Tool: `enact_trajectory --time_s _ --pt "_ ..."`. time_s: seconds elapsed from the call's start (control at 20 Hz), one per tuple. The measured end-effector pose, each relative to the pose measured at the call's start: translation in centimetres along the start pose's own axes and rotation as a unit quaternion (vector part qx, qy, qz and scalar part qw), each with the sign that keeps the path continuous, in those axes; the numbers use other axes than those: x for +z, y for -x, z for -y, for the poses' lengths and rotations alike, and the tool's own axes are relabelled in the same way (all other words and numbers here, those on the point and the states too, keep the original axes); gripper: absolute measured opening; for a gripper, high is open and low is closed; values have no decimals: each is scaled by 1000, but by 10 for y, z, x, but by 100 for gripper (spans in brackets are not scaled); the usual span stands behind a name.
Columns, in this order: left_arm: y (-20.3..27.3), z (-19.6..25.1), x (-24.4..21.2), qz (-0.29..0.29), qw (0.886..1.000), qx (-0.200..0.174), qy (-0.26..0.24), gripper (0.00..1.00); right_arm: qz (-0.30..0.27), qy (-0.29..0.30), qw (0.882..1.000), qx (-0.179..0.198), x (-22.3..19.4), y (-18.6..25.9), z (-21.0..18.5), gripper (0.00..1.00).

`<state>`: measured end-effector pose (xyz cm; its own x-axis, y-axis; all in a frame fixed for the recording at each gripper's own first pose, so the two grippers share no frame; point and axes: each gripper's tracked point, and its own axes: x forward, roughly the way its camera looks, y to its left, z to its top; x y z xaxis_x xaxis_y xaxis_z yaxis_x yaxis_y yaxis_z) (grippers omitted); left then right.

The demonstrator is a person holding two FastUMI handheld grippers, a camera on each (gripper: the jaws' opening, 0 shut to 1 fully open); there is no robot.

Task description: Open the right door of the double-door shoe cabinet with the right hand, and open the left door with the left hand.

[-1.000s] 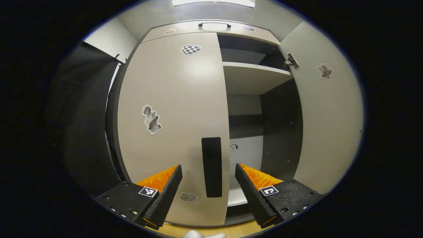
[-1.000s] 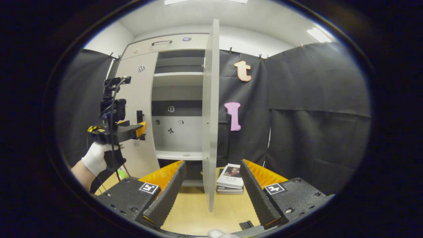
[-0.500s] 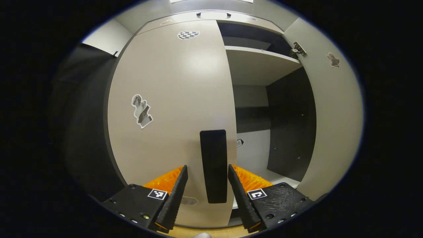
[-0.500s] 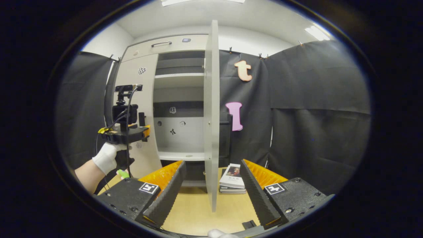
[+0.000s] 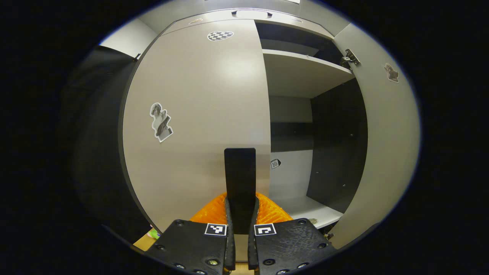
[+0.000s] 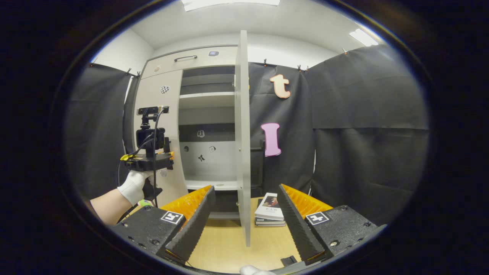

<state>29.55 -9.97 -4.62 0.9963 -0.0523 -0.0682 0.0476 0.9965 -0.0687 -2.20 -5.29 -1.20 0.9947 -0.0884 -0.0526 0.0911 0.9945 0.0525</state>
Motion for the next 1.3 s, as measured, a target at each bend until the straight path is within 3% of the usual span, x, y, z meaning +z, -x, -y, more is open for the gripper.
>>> enact_trajectory --time_s 0.15,0.6,1.3 --pt "3 -1 1 7 1000 -2 -15 5 2 -2 1000 5 1 7 -2 100" --pt "30 -5 2 1 1000 -22 -9 5 4 0 999 34 -3 27 -13 100" --pt "82 -32 1 -2 1000 -22 2 5 -6 -4 996 93 -14 42 -51 100"
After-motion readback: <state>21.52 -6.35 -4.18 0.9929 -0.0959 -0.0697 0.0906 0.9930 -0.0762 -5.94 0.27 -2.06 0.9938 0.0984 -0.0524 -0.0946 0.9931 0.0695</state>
